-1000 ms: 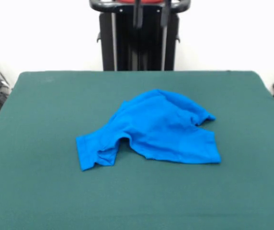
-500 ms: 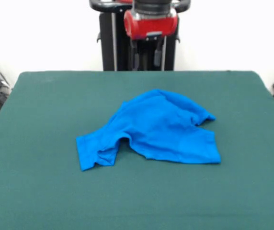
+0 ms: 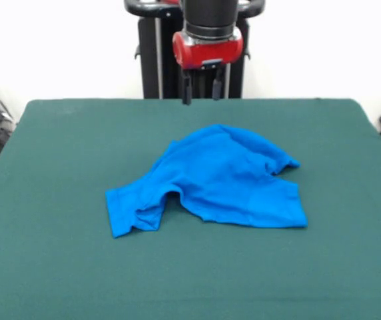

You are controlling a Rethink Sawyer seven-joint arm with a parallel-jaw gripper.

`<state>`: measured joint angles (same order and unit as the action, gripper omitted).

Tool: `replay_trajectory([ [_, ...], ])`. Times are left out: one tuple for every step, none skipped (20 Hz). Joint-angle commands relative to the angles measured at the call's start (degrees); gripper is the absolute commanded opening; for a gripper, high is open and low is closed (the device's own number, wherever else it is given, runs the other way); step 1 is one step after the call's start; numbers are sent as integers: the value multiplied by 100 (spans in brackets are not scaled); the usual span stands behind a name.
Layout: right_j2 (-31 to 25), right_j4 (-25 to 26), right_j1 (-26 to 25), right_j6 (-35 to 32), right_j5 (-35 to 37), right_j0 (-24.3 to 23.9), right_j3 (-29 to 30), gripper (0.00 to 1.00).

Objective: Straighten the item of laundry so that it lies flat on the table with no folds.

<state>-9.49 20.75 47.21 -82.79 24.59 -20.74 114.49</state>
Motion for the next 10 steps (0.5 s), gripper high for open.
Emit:
replay_trajectory([
  [-144, -48, -151, -788, -8, 319, -190, 100],
  [-141, -64, -165, -761, 148, 378, -257, 100],
  [-143, -64, -186, -704, 338, 445, -365, 100],
  [-167, -76, -212, -609, 578, 477, -464, 100],
  [-183, -126, -290, -604, 712, 515, -599, 100],
  [-199, -175, -368, -599, 847, 554, -735, 100],
  [-177, -190, -510, -609, 999, 616, -920, 100],
  [-133, -206, -673, -651, 1119, 684, -1092, 100],
  [-104, -197, -814, -661, 1192, 730, -1234, 100],
  [-121, -232, -901, -690, 1110, 711, -1278, 100],
])
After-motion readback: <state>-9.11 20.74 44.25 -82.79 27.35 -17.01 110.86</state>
